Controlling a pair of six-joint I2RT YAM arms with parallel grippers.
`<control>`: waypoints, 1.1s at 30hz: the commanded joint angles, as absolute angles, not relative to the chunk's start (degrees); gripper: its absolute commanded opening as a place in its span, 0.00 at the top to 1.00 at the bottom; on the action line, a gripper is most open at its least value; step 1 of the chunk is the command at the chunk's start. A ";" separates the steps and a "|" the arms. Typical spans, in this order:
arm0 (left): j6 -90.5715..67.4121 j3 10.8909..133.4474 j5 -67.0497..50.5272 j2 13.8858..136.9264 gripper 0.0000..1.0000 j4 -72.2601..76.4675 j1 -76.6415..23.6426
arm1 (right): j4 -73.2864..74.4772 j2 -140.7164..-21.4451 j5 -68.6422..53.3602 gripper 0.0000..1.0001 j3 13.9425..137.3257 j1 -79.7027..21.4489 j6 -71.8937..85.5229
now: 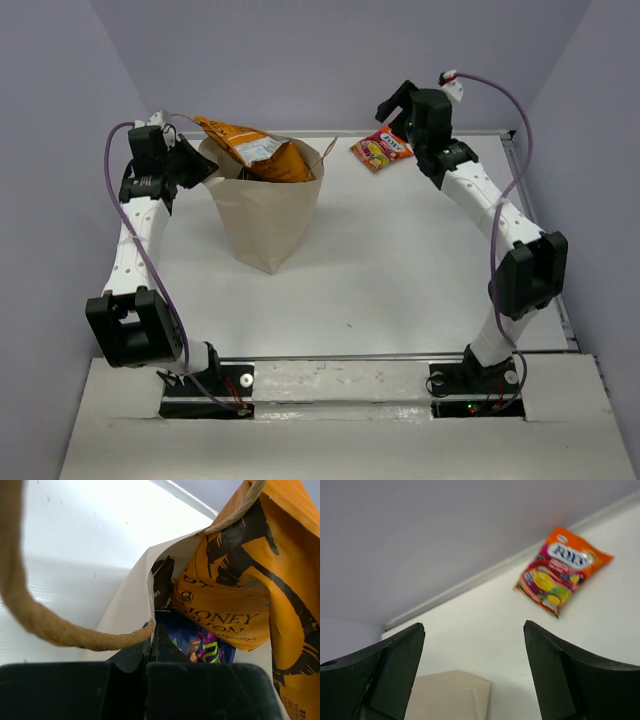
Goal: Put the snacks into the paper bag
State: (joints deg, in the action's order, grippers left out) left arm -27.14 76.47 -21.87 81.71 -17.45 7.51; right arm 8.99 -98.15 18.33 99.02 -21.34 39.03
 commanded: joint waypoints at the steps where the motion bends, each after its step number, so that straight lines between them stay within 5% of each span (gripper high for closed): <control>1: -26.10 77.43 -21.71 82.00 1.00 -16.79 7.73 | 7.22 -103.17 27.94 0.14 93.96 -20.93 48.24; 11: -25.31 78.22 -21.09 83.14 1.00 -17.49 7.73 | 10.37 -131.28 22.86 0.18 106.07 -15.65 59.41; 23: -25.40 79.28 -20.30 84.73 1.00 -17.31 8.09 | 14.58 -148.08 18.37 0.25 122.51 -15.12 67.39; 25: -25.31 79.54 -20.13 84.90 1.00 -17.40 8.09 | 14.68 -148.53 18.80 0.35 122.35 -15.12 69.25; 30: -25.40 79.11 -20.30 84.73 1.00 -17.14 8.26 | 14.24 -149.24 18.99 0.99 122.26 -13.80 70.75; 33: -25.58 78.58 -20.65 84.38 1.00 -16.96 8.26 | 11.00 -146.53 18.11 0.99 119.89 -13.27 67.95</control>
State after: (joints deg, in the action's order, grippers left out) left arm -26.61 77.82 -20.60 84.36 -16.97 7.99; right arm 10.98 -146.85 18.59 121.80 -14.35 69.49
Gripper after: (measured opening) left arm 0.047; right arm 0.021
